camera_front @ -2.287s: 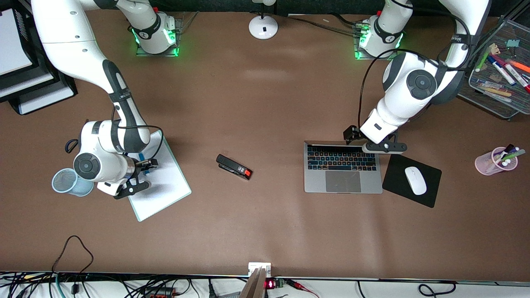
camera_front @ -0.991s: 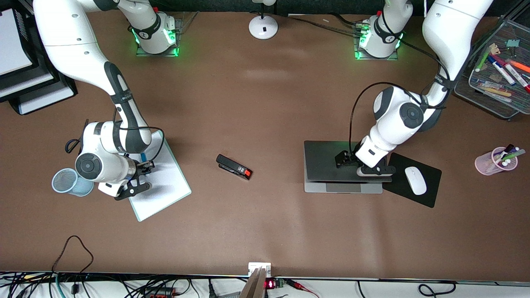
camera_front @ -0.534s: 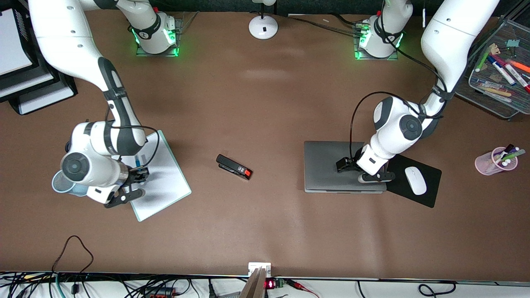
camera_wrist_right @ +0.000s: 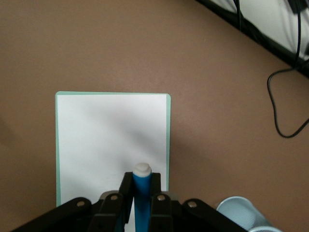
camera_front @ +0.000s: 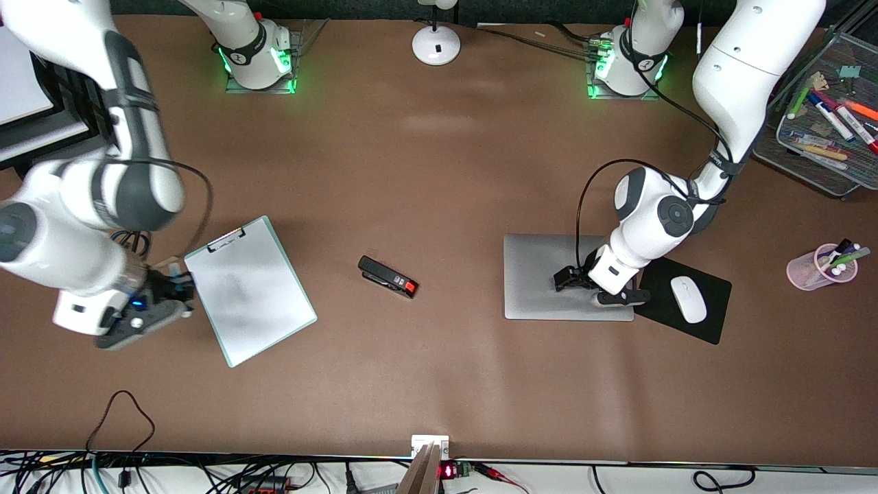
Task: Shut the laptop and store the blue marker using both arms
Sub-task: 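Lift the marker toward the blue cup while the left gripper presses the lid shut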
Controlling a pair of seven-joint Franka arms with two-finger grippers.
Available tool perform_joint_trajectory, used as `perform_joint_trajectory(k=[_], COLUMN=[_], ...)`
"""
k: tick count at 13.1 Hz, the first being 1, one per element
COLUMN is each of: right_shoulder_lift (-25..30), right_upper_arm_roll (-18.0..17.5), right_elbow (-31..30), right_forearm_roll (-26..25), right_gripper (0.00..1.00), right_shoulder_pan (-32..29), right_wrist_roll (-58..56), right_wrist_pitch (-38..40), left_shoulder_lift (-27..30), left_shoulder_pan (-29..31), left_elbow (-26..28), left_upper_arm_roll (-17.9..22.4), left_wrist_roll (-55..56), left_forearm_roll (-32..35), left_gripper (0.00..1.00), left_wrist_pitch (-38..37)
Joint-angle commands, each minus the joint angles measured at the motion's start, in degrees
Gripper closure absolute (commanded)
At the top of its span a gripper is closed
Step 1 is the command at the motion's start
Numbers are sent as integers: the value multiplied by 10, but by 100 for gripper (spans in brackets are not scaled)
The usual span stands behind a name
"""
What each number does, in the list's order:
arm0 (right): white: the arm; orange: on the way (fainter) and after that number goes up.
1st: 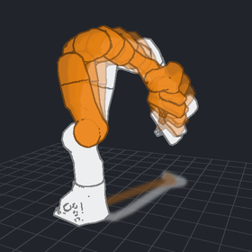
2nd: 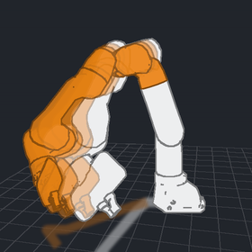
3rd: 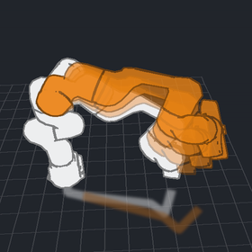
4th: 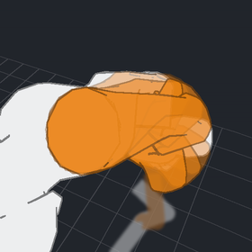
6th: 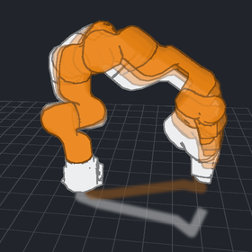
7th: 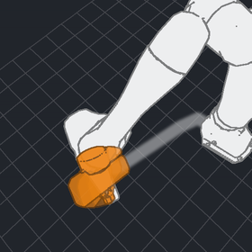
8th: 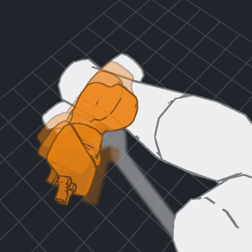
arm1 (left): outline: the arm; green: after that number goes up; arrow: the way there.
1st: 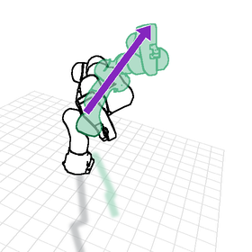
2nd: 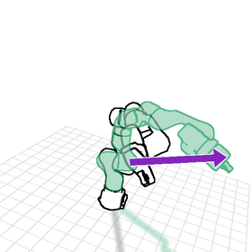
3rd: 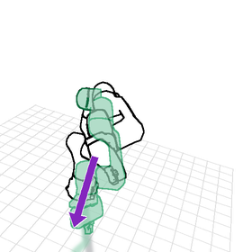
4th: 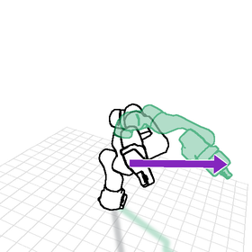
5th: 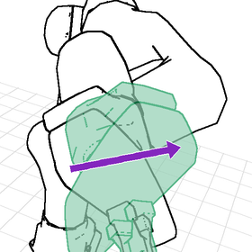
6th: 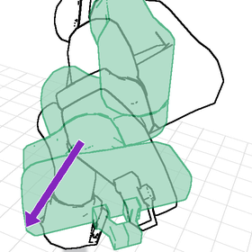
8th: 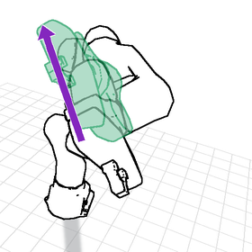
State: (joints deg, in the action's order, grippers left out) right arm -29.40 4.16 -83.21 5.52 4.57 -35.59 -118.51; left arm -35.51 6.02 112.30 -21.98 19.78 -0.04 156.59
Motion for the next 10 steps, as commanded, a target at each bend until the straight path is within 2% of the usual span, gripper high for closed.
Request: perform_joint_trajectory(k=[1, 4, 7, 8, 10], right_shoulder_lift=[10, 14, 19, 19, 23], right_upper_arm_roll=[-4, -3, -3, -5, -1], right_elbow=[-9, -8, -5, -5, -2], right_forearm_roll=[74, 127, 180, 206, 298], right_gripper=[100, 100, 100, 100, 100], right_shoulder_pan=[-43, -80, -112, -127, -157], right_wrist_roll=[-150, -291, -428, -485, -602], right_wrist_pitch=[0, 1, 2, 5, 39], left_shoulder_lift=[28, 52, 76, 90, 122], left_shoulder_pan=[-6, -7, -5, -3, 0], left_elbow=[-9, -41, -50, -50, -51], left_upper_arm_roll=[6, 6, 6, 6, 6], left_wrist_roll=[8, 7, 7, 7, 7], left_forearm_roll=[14, 15, 52, 52, 53], left_gripper=[0, 0, 0, 0, 0], left_wrist_pitch=[-37, -115, -160, -173, -217])
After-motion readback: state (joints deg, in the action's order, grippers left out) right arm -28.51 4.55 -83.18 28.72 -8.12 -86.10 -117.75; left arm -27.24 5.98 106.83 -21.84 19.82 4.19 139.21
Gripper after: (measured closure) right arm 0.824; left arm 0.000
